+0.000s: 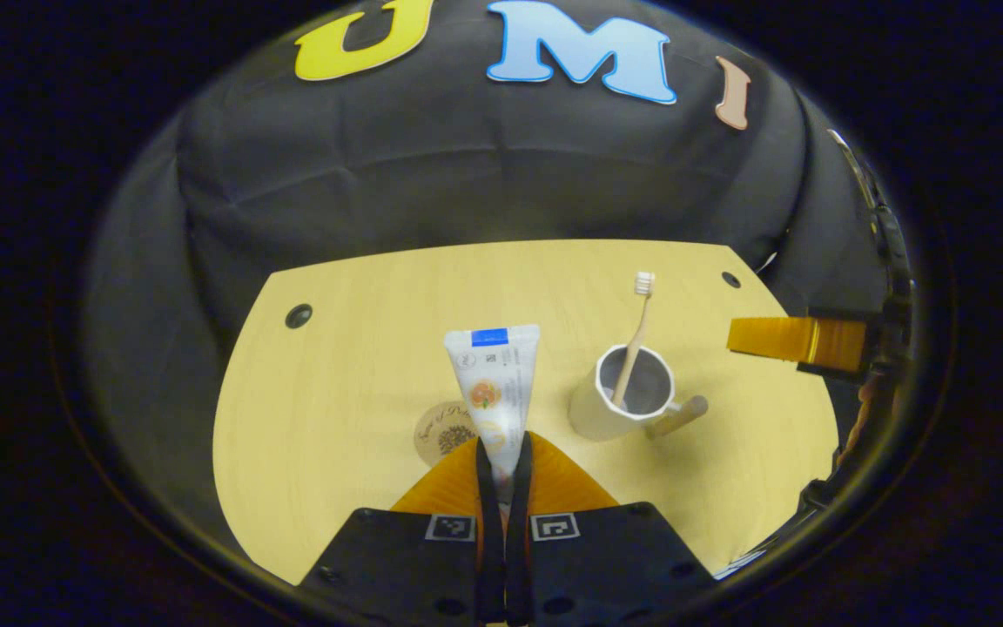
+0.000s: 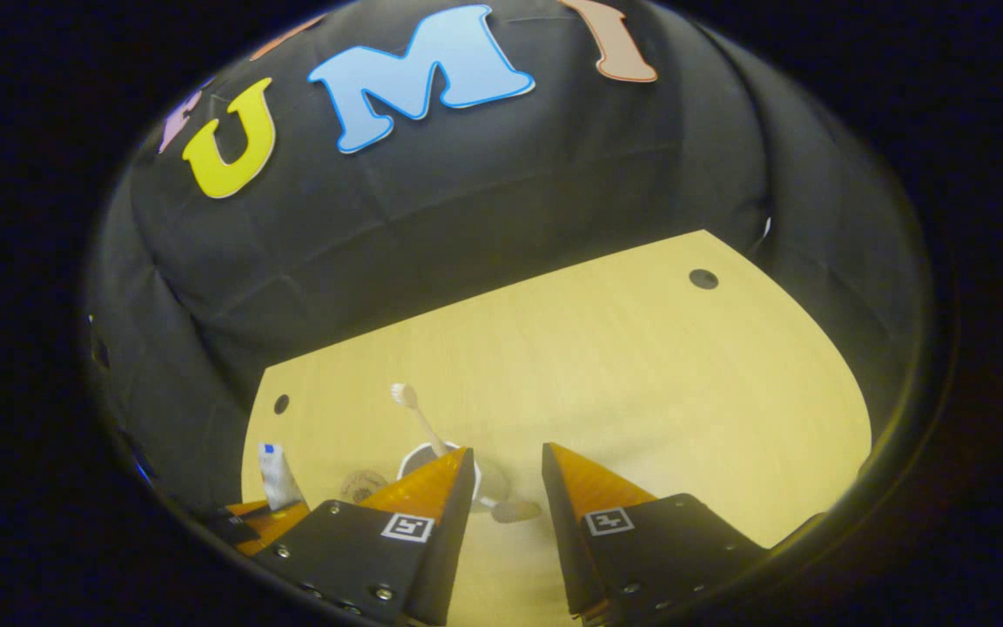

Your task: Put the toothbrush and toothpaste on the desktop into the cup, then pick up the cup and place it on the coaster on the desktop.

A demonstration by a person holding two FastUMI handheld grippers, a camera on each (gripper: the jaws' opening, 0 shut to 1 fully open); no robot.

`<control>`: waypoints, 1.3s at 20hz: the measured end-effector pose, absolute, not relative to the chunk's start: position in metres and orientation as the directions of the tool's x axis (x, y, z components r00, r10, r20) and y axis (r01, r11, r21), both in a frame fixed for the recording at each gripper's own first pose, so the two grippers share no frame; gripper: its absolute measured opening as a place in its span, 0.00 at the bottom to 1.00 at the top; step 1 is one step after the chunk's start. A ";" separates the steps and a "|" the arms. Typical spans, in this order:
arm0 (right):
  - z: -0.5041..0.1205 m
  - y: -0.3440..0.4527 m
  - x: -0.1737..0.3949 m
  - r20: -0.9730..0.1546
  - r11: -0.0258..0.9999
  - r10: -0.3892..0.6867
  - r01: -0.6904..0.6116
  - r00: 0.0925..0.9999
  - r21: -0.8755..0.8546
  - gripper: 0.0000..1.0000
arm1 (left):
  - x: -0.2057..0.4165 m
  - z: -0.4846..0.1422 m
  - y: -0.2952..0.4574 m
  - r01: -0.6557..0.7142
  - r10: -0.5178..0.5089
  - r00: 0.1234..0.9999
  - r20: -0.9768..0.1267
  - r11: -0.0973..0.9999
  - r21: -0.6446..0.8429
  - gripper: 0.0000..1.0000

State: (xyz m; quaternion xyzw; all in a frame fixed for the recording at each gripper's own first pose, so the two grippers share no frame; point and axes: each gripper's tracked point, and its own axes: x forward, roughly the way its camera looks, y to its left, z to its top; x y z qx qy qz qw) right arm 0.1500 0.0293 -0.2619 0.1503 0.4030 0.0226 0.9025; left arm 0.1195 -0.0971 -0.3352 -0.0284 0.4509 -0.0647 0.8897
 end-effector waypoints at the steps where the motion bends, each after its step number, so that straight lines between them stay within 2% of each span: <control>1: -0.264 0.021 0.146 -0.724 0.954 0.152 0.092 0.672 0.286 0.48 | 0.127 -0.332 -0.108 0.108 -0.159 0.595 -0.788 0.987 -0.118 0.10; 2: -0.265 0.013 0.143 -0.729 0.955 0.140 0.104 0.670 0.279 0.48 | 0.133 -0.331 -0.117 0.129 -0.179 0.598 -0.782 0.983 -0.127 0.09; 3: -0.267 0.005 0.139 -0.736 0.956 0.129 0.114 0.665 0.271 0.43 | 0.137 -0.332 -0.126 0.143 -0.193 0.597 -0.778 0.981 -0.133 0.09; 4: -0.269 -0.002 0.136 -0.742 0.956 0.121 0.124 0.660 0.266 0.48 | 0.143 -0.332 -0.134 0.151 -0.200 0.601 -0.774 0.979 -0.136 0.08; 7: -0.273 -0.021 0.128 -0.751 0.951 0.107 0.153 0.652 0.269 0.48 | 0.160 -0.329 -0.155 0.168 -0.237 0.617 -0.750 0.971 -0.168 0.09; 8: -0.274 -0.027 0.125 -0.754 0.951 0.099 0.162 0.649 0.264 0.43 | 0.165 -0.328 -0.162 0.176 -0.253 0.620 -0.743 0.967 -0.183 0.10; 9: -0.277 -0.035 0.122 -0.759 0.951 0.089 0.171 0.645 0.256 0.48 | 0.174 -0.329 -0.168 0.185 -0.269 0.627 -0.731 0.963 -0.196 0.08; 12: -0.286 -0.059 0.115 -0.775 0.949 0.060 0.206 0.630 0.241 0.48 | 0.197 -0.322 -0.181 0.200 -0.282 0.666 -0.691 0.959 -0.199 0.08; 13: -0.290 -0.068 0.112 -0.781 0.945 0.052 0.223 0.622 0.241 0.43 | 0.205 -0.319 -0.186 0.206 -0.288 0.683 -0.671 0.958 -0.202 0.10; 14: -0.295 -0.076 0.109 -0.787 0.939 0.046 0.243 0.615 0.244 0.43 | 0.215 -0.314 -0.192 0.209 -0.290 0.702 -0.650 0.957 -0.202 0.09; 15: -0.301 -0.083 0.107 -0.795 0.933 0.043 0.261 0.605 0.248 0.48 | 0.221 -0.311 -0.197 0.214 -0.294 0.715 -0.634 0.956 -0.202 0.08; 17: -0.310 -0.095 0.101 -0.808 0.921 0.035 0.294 0.588 0.254 0.48 | 0.230 -0.308 -0.208 0.223 -0.300 0.738 -0.604 0.954 -0.202 0.10; 18: -0.313 -0.101 0.100 -0.813 0.917 0.032 0.307 0.581 0.256 0.43 | 0.234 -0.309 -0.211 0.223 -0.302 0.746 -0.594 0.953 -0.203 0.08; 19: -0.317 -0.107 0.097 -0.818 0.913 0.028 0.319 0.575 0.256 0.43 | 0.235 -0.310 -0.212 0.219 -0.300 0.753 -0.586 0.954 -0.206 0.08; 20: -0.317 -0.112 0.096 -0.820 0.909 0.024 0.328 0.572 0.256 0.48 | 0.239 -0.312 -0.213 0.212 -0.296 0.760 -0.579 0.954 -0.210 0.08; 26: -0.320 -0.129 0.096 -0.832 0.901 0.006 0.357 0.555 0.245 0.48 | 0.249 -0.330 -0.215 0.199 -0.267 0.782 -0.563 0.963 -0.180 0.09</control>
